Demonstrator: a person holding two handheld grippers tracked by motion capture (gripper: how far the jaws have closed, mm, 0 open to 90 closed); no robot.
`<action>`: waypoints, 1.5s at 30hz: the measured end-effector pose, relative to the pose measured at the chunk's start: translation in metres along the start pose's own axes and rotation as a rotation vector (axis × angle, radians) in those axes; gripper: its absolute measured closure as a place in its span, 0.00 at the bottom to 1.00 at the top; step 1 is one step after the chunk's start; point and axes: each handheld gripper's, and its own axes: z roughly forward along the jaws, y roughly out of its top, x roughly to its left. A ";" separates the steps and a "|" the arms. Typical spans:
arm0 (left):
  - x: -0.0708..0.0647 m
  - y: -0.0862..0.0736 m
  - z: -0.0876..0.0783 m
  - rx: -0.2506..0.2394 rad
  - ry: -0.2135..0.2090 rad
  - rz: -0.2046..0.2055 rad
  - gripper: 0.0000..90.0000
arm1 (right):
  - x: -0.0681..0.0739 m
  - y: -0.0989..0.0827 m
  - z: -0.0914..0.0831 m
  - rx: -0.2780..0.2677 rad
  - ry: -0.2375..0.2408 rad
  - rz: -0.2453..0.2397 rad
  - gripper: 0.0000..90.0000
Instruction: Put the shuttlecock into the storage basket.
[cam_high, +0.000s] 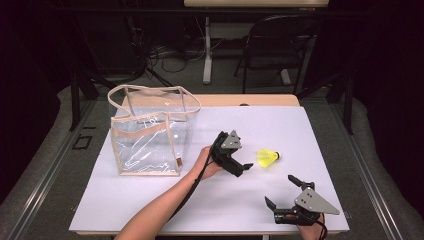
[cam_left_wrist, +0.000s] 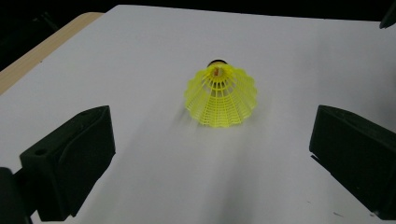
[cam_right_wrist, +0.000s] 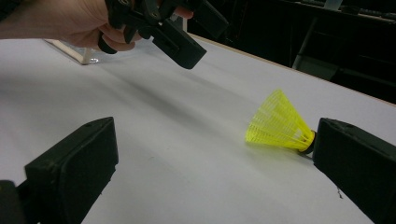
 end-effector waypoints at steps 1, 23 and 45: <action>0.001 0.002 0.003 0.001 0.000 0.002 0.01 | 0.000 0.000 0.000 0.000 0.001 0.001 0.00; 0.017 0.014 0.040 0.088 -0.031 0.038 0.25 | -0.001 0.000 0.000 0.002 0.006 0.003 0.00; 0.027 0.017 0.071 0.173 -0.097 0.109 0.72 | -0.001 -0.001 0.000 0.005 0.016 0.007 0.00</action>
